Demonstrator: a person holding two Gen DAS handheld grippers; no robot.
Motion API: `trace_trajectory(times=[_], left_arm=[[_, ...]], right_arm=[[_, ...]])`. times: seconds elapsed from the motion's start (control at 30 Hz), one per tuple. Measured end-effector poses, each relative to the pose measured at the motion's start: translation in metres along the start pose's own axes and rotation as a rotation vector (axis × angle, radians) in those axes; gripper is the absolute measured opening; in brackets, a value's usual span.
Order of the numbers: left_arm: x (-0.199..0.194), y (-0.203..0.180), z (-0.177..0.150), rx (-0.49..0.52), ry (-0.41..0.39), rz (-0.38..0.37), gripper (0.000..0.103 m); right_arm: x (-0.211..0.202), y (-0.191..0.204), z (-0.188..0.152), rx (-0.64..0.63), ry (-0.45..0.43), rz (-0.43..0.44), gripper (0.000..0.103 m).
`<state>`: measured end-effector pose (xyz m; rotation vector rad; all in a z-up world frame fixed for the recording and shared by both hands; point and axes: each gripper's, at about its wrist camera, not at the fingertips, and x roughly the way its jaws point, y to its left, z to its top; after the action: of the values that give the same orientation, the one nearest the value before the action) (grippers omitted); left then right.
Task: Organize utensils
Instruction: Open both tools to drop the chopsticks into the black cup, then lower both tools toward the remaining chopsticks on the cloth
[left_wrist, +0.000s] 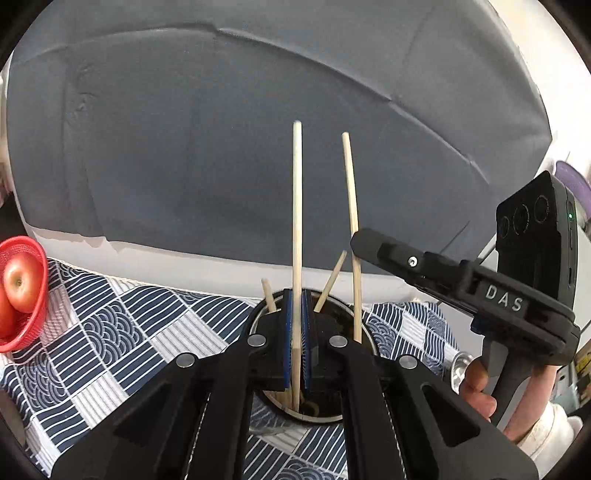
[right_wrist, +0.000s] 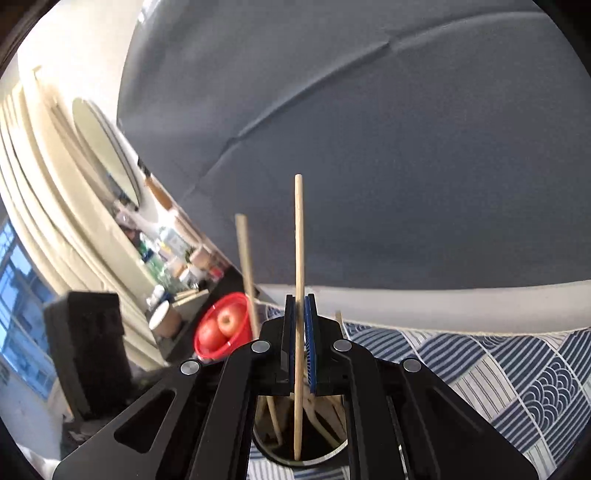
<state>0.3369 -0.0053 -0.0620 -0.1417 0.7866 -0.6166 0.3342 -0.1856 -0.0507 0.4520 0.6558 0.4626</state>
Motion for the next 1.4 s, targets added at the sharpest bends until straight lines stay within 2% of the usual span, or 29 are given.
trace_trajectory(times=[0.17, 0.27, 0.37, 0.4, 0.5, 0.6, 0.67, 0.73, 0.8, 0.83, 0.9, 1.03, 1.27, 1.4], left_arm=[[-0.009, -0.007, -0.012, 0.036, 0.034, 0.023, 0.005], [-0.01, -0.005, -0.017, 0.022, 0.077, 0.001, 0.006], [-0.02, -0.002, -0.021, -0.004, 0.08, 0.016, 0.014], [-0.027, -0.001, -0.022, -0.003, 0.072, 0.032, 0.022], [-0.043, -0.003, -0.03, 0.026, 0.064, 0.08, 0.043], [-0.054, -0.006, -0.042, 0.043, 0.071, 0.127, 0.062], [-0.058, -0.009, -0.051, 0.065, 0.078, 0.157, 0.068], [-0.063, -0.012, -0.062, 0.084, 0.096, 0.2, 0.082], [-0.068, -0.014, -0.072, 0.092, 0.104, 0.21, 0.083], [-0.072, -0.015, -0.08, 0.091, 0.115, 0.215, 0.086], [-0.075, -0.015, -0.093, 0.087, 0.13, 0.255, 0.091], [-0.081, -0.01, -0.121, 0.057, 0.162, 0.319, 0.093], [-0.093, -0.005, -0.17, -0.005, 0.219, 0.344, 0.093], [-0.098, -0.006, -0.194, -0.028, 0.244, 0.329, 0.093]], right_arm=[[-0.008, 0.014, -0.02, -0.103, 0.059, -0.045, 0.005], [-0.011, 0.019, -0.032, -0.133, 0.098, -0.084, 0.008], [-0.02, 0.028, -0.04, -0.197, 0.114, -0.135, 0.009], [-0.023, 0.03, -0.042, -0.204, 0.115, -0.142, 0.012], [-0.038, 0.036, -0.046, -0.224, 0.093, -0.162, 0.043], [-0.053, 0.034, -0.055, -0.215, 0.088, -0.18, 0.053], [-0.06, 0.032, -0.062, -0.211, 0.093, -0.199, 0.059], [-0.068, 0.027, -0.073, -0.206, 0.114, -0.238, 0.07], [-0.076, 0.023, -0.082, -0.211, 0.128, -0.277, 0.076], [-0.078, 0.021, -0.088, -0.21, 0.14, -0.297, 0.081], [-0.083, 0.017, -0.098, -0.206, 0.164, -0.317, 0.085], [-0.09, 0.009, -0.119, -0.196, 0.215, -0.348, 0.086], [-0.094, 0.001, -0.159, -0.191, 0.3, -0.371, 0.086], [-0.097, -0.005, -0.182, -0.169, 0.335, -0.361, 0.086]])
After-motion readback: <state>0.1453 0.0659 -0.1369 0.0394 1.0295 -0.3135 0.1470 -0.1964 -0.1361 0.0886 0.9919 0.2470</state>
